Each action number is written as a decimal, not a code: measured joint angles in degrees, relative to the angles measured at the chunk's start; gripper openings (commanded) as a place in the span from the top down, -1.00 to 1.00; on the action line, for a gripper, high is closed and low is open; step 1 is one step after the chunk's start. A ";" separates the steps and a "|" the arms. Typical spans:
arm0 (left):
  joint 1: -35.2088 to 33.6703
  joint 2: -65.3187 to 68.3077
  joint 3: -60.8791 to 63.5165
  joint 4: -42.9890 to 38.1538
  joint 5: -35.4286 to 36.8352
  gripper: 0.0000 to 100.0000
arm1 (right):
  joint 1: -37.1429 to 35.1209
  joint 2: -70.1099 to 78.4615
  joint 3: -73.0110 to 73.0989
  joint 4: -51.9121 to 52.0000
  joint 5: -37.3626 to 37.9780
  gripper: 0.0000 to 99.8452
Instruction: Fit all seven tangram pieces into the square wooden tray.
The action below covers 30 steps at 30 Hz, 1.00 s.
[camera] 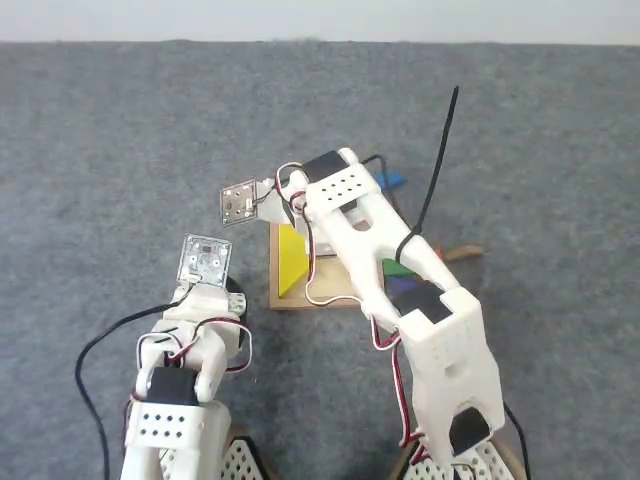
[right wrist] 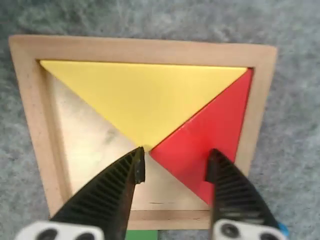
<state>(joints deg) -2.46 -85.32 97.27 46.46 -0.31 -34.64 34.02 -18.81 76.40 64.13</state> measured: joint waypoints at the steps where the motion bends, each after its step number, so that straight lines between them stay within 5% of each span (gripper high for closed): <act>1: 0.00 0.00 0.00 0.00 0.00 0.97 | 0.00 0.00 0.00 0.09 0.00 0.46; 11: 0.00 0.00 0.00 0.00 0.00 0.97 | 8.18 -5.89 0.00 3.34 -13.98 0.46; 18: 0.00 0.00 0.00 0.00 0.00 0.97 | 10.11 -16.26 0.00 15.47 -25.76 0.68; 22: 0.00 0.00 0.00 0.00 0.00 0.97 | 12.13 -18.90 0.00 21.10 -32.09 0.63; 30: 0.00 0.00 0.00 0.00 0.00 0.97 | 25.49 -24.70 24.79 5.27 -38.33 0.52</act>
<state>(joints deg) -2.46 -85.32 97.27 46.46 -0.31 -9.14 9.32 5.98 81.67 25.80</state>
